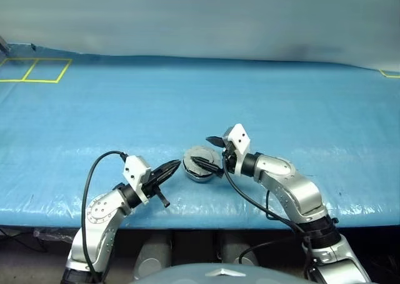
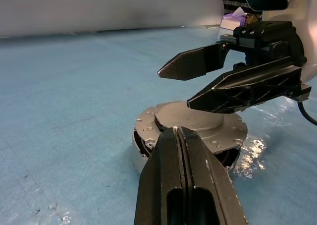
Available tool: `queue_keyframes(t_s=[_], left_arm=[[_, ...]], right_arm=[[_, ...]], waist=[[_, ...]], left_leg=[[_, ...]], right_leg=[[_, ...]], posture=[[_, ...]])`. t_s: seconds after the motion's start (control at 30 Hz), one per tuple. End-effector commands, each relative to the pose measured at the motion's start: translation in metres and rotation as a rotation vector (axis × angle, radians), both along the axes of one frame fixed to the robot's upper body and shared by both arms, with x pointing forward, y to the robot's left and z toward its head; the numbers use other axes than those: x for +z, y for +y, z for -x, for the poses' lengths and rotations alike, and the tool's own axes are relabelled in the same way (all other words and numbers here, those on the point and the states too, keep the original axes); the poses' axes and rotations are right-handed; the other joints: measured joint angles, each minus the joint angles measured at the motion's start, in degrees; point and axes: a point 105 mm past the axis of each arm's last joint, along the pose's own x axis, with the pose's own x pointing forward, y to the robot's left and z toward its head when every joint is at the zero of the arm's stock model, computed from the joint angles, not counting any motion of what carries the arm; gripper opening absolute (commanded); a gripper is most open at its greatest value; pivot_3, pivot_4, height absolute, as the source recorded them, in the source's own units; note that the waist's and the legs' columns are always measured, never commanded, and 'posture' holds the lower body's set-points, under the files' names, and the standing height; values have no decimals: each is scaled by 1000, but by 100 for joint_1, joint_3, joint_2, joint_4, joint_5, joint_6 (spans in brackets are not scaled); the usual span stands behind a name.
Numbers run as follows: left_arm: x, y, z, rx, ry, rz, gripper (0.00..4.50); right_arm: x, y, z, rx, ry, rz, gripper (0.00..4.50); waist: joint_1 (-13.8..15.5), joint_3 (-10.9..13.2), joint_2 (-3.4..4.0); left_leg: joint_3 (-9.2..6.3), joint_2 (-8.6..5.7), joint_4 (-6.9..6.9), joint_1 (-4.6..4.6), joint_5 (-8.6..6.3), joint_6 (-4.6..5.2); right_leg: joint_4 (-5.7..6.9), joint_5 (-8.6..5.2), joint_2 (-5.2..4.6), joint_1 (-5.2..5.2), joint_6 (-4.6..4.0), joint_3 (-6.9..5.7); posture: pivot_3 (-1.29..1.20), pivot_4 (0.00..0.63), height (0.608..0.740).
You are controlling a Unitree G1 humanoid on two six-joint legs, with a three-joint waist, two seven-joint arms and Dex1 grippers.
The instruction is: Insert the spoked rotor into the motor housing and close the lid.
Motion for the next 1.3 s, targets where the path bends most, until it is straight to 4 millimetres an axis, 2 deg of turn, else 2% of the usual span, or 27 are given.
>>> queue_keyframes(t_s=[0.03, 0.4, 0.5, 0.57, 0.6, 1.07, 1.3], left_arm=[[9, -4, 2, -1, -58, 3, 0], [9, -5, 1, 21, -64, 12, 0], [9, -5, 0, 21, -64, 12, 0], [9, -6, 0, 22, -64, 14, 0], [9, -6, -1, 23, -64, 16, 0], [11, -1, -3, 53, -69, 12, 0], [11, 2, -3, 61, -69, 11, 0]], right_arm=[[-1, 3, -1, 4, -28, 19, 4460], [-4, 14, 8, -31, -154, 65, 4460], [-8, 18, 11, -29, -169, 87, 3828], [-9, 20, 13, -27, -169, 83, 3174], [-9, 21, 14, -28, -169, 80, 3039], [-8, 26, 13, -37, -149, 129, 3041], [-19, 28, 14, -39, -111, 166, 3041]], waist=[[-4, 0, 0], [-14, 0, 0], [-15, 0, 0], [-15, 0, 0], [-17, 0, 0], [-18, 0, 0], [-35, 0, 0]], left_leg=[[0, 0, 0, 0, 0, 0], [1, 0, -1, -2, -1, -1], [1, 0, -1, -2, -1, -2], [1, 0, -1, -2, -1, -2], [1, 0, -1, -2, -1, -2], [0, 1, -6, -4, -2, -3], [0, 3, -6, -3, -2, -4]], right_leg=[[0, 0, 0, 0, 0, 0], [-1, -1, -1, -3, 1, 1], [-1, -1, -1, -4, 1, 1], [-1, -1, -1, -4, 0, 1], [-1, -1, -1, -4, 0, 1], [-2, -2, -1, -9, -2, 0], [-2, -3, -1, -9, -2, 0]], posture=[[0, 150, 740], [0, 150, 740], [0, 150, 740], [0, 150, 740], [0, 150, 740], [0, 150, 740], [0, 150, 740]])
